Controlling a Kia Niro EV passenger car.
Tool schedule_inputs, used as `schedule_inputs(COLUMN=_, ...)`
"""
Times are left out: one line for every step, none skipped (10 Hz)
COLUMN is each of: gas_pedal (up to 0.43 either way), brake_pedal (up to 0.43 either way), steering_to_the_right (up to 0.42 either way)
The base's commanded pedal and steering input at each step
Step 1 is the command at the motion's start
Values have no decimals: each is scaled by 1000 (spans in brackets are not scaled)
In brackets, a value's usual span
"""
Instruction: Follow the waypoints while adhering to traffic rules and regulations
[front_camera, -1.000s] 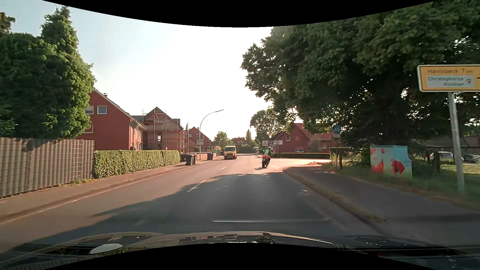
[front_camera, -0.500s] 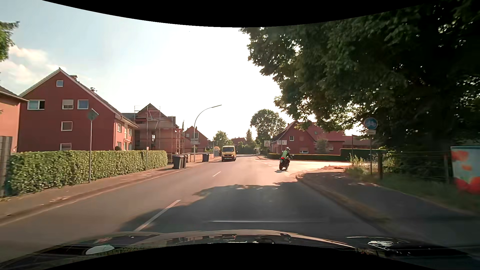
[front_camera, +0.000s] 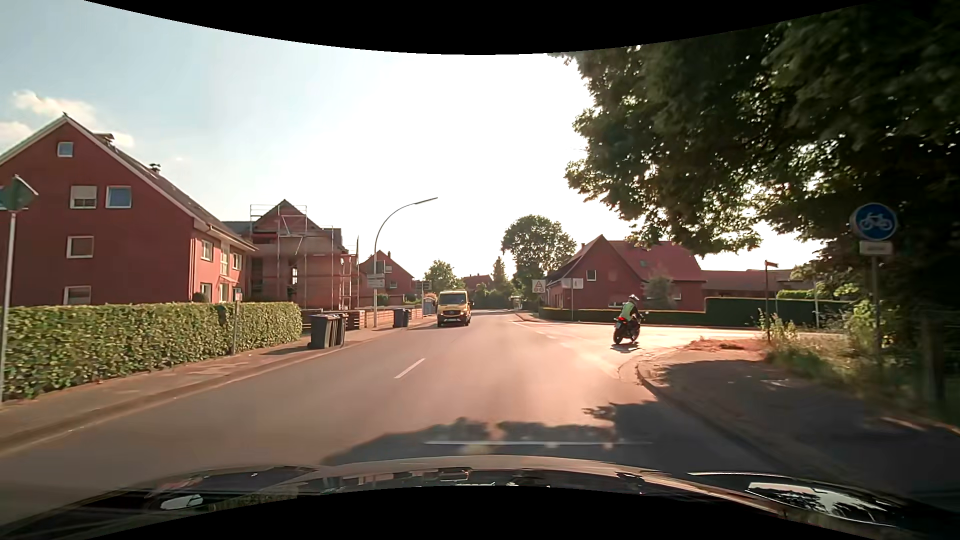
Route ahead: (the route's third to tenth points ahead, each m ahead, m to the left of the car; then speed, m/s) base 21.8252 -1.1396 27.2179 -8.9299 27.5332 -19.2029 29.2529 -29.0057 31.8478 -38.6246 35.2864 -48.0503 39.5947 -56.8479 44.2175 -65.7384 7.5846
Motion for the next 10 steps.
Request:
schedule_inputs(gas_pedal=67, brake_pedal=0, steering_to_the_right=8)
schedule_inputs(gas_pedal=79, brake_pedal=0, steering_to_the_right=13)
schedule_inputs(gas_pedal=87, brake_pedal=0, steering_to_the_right=18)
schedule_inputs(gas_pedal=87, brake_pedal=0, steering_to_the_right=30)
schedule_inputs(gas_pedal=87, brake_pedal=0, steering_to_the_right=50)
schedule_inputs(gas_pedal=87, brake_pedal=0, steering_to_the_right=72)
schedule_inputs(gas_pedal=87, brake_pedal=0, steering_to_the_right=92)
schedule_inputs(gas_pedal=87, brake_pedal=0, steering_to_the_right=114)
schedule_inputs(gas_pedal=87, brake_pedal=0, steering_to_the_right=137)
schedule_inputs(gas_pedal=87, brake_pedal=0, steering_to_the_right=160)
